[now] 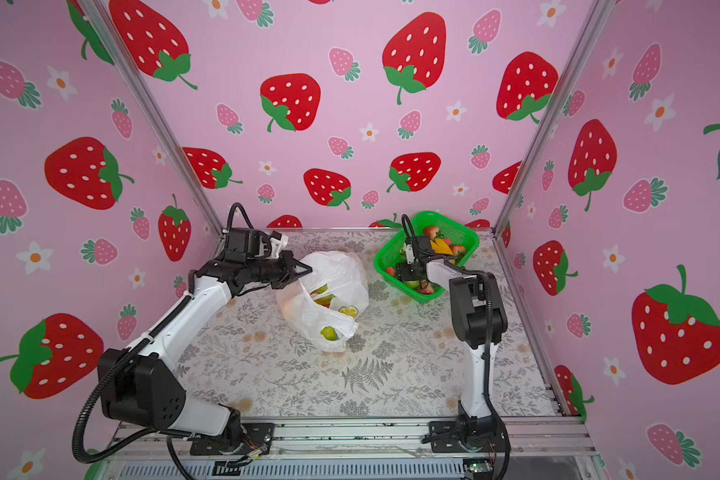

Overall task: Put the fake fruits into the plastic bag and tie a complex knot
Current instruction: 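Carry the green pear into the bag mouth held by the left gripper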

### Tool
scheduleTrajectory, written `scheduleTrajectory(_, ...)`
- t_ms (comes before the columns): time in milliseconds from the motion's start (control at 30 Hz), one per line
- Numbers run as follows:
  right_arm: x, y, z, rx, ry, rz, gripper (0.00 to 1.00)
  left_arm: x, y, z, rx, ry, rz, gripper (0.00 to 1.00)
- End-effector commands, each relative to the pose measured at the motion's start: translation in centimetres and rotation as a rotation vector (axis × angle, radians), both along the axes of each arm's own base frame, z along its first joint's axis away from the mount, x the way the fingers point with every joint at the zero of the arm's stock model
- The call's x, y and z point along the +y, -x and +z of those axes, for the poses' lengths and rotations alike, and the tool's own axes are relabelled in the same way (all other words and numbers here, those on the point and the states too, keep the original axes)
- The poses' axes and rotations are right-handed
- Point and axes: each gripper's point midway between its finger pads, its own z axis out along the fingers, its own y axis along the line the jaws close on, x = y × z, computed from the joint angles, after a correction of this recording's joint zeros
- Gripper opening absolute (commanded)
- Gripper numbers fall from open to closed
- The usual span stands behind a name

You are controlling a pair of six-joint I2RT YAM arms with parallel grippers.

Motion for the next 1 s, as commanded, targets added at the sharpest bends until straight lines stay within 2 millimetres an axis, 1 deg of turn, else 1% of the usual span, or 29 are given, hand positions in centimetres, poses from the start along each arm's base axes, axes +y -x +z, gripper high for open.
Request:
scheduleTrajectory(0, -0.2, 1.3, -1.5, 0.053, 0.019, 0.018, 0.69, -0.4, 0.2, 0.5, -0.01, 0.022, -0.017, 0.0)
scheduleTrajectory(133, 0.2, 0.5, 1.6, -0.018, -0.014, 0.013, 0.6, -0.4, 0.2, 0.4, -0.009, 0.023, -0.019, 0.0)
scheduleTrajectory(267, 0.8, 0.2, 5.1, -0.098, -0.079, 0.015, 0.55, -0.4, 0.2, 0.5, -0.013, 0.024, -0.02, 0.0)
scheduleTrajectory(400, 1.7, 0.8, 8.9, -0.19, -0.175, 0.042, 0.52, -0.4, 0.3, 0.5, -0.01, 0.025, -0.02, 0.0)
scheduleTrajectory(500, 2.4, 1.9, 11.5, -0.253, -0.257, 0.072, 0.49, -0.5, 0.2, 0.5, -0.009, 0.027, -0.02, 0.0)
scheduleTrajectory(567, 2.9, 2.8, 13.0, -0.275, -0.311, 0.096, 0.48, -0.5, 0.2, 0.5, -0.009, 0.027, -0.02, 0.0)
scheduleTrajectory(600, 3.4, 3.4, 14.2, -0.287, -0.351, 0.12, 0.48, -0.5, 0.2, 0.5, -0.009, 0.027, -0.02, 0.0)
scheduleTrajectory(700, 4.6, 5.6, 16.2, -0.311, -0.437, 0.171, 0.47, -0.4, 0.2, 0.4, -0.007, 0.026, -0.018, 0.0)
scheduleTrajectory(833, 6.1, 8.7, 18.1, -0.324, -0.514, 0.236, 0.47, -0.4, 0.2, 0.3, -0.006, 0.024, -0.018, 0.0)
scheduleTrajectory(967, 8.6, 12.4, 19.2, -0.31, -0.576, 0.315, 0.46, -0.4, 0.2, 0.4, -0.007, 0.027, -0.018, 0.0)
